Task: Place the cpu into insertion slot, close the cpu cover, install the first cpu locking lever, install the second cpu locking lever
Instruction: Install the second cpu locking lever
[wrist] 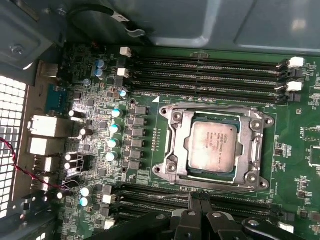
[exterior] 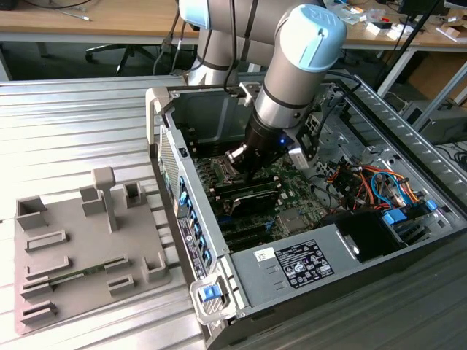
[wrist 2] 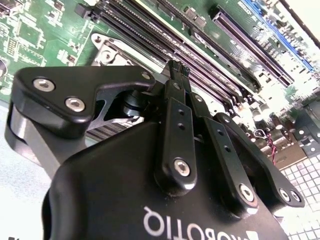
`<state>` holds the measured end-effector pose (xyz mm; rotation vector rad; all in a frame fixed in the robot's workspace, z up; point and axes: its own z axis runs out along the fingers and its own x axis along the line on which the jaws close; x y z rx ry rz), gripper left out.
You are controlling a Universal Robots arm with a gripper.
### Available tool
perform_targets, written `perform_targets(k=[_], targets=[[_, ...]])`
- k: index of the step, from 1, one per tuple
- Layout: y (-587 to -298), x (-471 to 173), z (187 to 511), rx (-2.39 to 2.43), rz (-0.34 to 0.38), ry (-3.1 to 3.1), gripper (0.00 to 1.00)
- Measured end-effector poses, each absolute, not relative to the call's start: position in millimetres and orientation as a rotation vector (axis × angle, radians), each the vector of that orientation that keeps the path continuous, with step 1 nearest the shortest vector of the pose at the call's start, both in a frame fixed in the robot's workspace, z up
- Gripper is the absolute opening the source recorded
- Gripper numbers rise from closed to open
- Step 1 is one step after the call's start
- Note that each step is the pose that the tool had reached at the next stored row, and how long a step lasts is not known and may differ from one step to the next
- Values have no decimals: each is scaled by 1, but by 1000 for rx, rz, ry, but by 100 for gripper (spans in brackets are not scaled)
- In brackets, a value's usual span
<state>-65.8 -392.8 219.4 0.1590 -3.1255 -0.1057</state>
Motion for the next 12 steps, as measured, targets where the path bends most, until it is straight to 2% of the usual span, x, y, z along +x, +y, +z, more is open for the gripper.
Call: perform_targets(k=[12], targets=[[-393,-77,217,159,-106,-3126,11]])
